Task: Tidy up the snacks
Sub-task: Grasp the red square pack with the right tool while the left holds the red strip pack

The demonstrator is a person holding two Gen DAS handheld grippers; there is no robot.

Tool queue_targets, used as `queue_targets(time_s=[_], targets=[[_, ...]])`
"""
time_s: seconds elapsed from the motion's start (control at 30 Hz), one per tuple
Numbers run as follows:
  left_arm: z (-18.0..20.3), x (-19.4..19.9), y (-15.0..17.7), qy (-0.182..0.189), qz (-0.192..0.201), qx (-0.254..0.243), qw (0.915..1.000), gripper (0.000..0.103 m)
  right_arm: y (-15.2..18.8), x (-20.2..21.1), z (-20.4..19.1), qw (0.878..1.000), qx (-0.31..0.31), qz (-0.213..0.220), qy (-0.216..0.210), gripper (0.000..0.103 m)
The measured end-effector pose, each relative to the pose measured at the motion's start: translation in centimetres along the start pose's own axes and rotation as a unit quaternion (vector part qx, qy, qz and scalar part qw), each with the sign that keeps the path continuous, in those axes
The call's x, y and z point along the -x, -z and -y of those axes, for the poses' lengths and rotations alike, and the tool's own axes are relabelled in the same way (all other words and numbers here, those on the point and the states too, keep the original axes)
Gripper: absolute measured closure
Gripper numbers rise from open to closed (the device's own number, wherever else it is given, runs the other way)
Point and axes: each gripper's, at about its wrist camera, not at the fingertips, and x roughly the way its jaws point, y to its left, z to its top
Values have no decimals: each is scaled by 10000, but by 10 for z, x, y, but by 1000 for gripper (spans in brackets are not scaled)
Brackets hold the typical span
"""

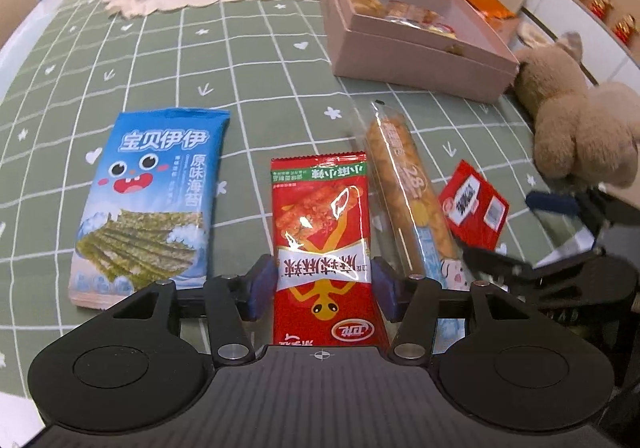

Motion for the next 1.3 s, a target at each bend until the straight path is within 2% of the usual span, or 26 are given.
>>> queue_targets(time_s=[0.3, 0.5, 0.63, 0.73, 0.9, 1.07, 1.17, 1.3], targets=[[9, -2, 4, -208, -11, -466, 9987, 45, 1, 2, 1, 10000, -38, -23, 63, 0], [6, -1, 3, -189, -3, -367, 9991, 45, 10, 11, 19, 9983, -472, -42, 347, 2], [5, 0, 4, -168, 52, -299, 9994, 45, 13, 14, 15, 9965, -718, 58, 414, 3], [6, 0, 4, -152, 56, -279, 9995, 45, 10, 8, 1, 9981, -461, 161, 367, 3], [2, 2, 5, -59, 72, -194, 9998, 45, -12, -10, -6, 9988, -373, 183, 264, 3], [1, 3, 5, -46, 88, -275, 9996, 45, -20, -11, 4, 9995, 280, -45, -108, 3], [3, 2, 6, -81, 91, -361, 9993, 44, -14, -5, 23, 9995, 218, -150, -158, 4], [2, 2, 5, -57, 68, -315, 9995, 44, -7, 1, 33, 9999, 50, -92, -14, 6]])
